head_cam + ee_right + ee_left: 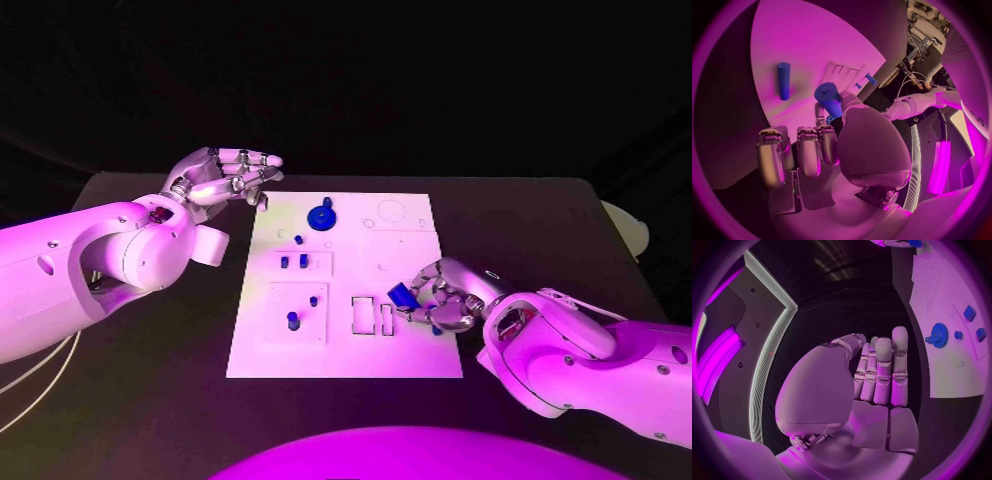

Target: Assemble the parts on the task board

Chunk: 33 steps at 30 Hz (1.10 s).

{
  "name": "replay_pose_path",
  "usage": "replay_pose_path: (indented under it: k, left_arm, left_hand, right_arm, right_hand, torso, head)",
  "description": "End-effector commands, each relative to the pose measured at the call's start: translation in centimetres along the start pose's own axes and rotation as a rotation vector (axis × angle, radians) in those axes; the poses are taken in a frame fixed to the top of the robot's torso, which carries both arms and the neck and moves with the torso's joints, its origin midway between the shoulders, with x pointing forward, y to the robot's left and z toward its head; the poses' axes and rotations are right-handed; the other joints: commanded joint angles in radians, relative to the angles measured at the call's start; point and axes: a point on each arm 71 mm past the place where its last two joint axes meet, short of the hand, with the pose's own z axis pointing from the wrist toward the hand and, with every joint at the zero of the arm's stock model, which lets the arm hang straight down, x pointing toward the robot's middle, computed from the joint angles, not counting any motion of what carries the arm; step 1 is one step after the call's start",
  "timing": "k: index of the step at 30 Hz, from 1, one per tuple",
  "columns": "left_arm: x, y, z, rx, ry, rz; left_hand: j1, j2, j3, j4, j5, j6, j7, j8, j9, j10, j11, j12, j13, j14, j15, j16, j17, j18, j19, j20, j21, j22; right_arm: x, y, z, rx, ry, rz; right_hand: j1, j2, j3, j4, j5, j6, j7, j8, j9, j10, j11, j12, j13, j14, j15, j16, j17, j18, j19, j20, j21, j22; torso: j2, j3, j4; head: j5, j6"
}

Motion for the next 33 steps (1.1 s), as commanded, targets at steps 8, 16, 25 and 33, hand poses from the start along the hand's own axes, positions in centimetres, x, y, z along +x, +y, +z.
replay_pose_path:
  k: [8, 16, 25, 33]
  left_arm:
    - [0.3, 0.0, 0.1, 0.004, 0.019, -0.012]
    - [0.5, 0.0, 0.1, 0.004, 0.024, -0.013]
    - [0.5, 0.0, 0.1, 0.004, 0.025, -0.014]
    - [0.5, 0.0, 0.1, 0.003, 0.025, -0.014]
  left_hand:
    - [-0.006, 0.006, 0.002, 0.004, 0.003, -0.005, 0.004, 0.004, -0.001, -0.007, 0.003, 0.005, 0.002, -0.008, 0.002, -0.005, -0.001, 0.007, -0.001, -0.004, -0.004, -0.001]
    - [-0.006, 0.006, 0.002, 0.004, 0.003, -0.005, 0.004, 0.004, -0.001, -0.007, 0.003, 0.005, 0.002, -0.008, 0.002, -0.005, -0.001, 0.007, -0.001, -0.004, -0.004, -0.001]
    - [-0.006, 0.006, 0.002, 0.004, 0.003, -0.005, 0.004, 0.004, -0.001, -0.007, 0.003, 0.005, 0.002, -0.008, 0.002, -0.005, -0.001, 0.007, -0.001, -0.004, -0.004, -0.001]
    - [-0.006, 0.006, 0.002, 0.004, 0.003, -0.005, 0.004, 0.004, -0.001, -0.007, 0.003, 0.005, 0.002, -0.008, 0.002, -0.005, -0.001, 0.007, -0.001, -0.004, -0.004, -0.001]
  right_arm:
    - [0.9, 1.0, 0.4, 0.022, 0.106, 0.084]
    - [2.3, 2.2, 1.2, 0.013, 0.202, 0.071]
    - [3.0, 3.0, 2.0, 0.009, 0.207, 0.069]
    - [2.9, 2.8, 2.6, 0.016, 0.184, 0.052]
  right_hand:
    - [0.001, 0.036, 0.01, 0.006, 0.005, 0.03, -0.016, 0.007, -0.001, 0.029, -0.003, 0.002, 0.158, 0.091, -0.003, 0.003, 0.196, -0.007, 0.103, -0.005, 0.004, 0.263]
    - [-0.105, 0.031, -0.006, 0.005, 0.026, 0.043, -0.017, 0.012, -0.004, 0.026, -0.004, -0.007, 0.153, 0.091, -0.003, 0.003, 0.199, -0.007, 0.103, -0.004, 0.004, 0.263]
    - [-0.169, 0.037, -0.028, 0.007, 0.02, 0.056, -0.023, 0.02, -0.001, 0.026, -0.008, -0.014, 0.148, 0.092, -0.006, 0.005, 0.206, -0.007, 0.103, -0.007, 0.004, 0.263]
    - [-0.199, 0.039, -0.043, 0.007, 0.015, 0.067, -0.028, 0.031, 0.004, 0.031, -0.013, -0.011, 0.153, 0.093, -0.01, 0.005, 0.207, -0.007, 0.103, -0.01, 0.004, 0.263]
  torso:
    - [0.002, -0.0024, 0.0012]
    - [0.002, -0.0028, 0.0022]
    - [0.003, -0.0019, 0.0013]
    - [0.003, -0.0012, 0.0006]
  head:
    - [0.002, -0.002]
    - [0.003, -0.005]
    - [0.009, -0.008]
    - [0.013, -0.009]
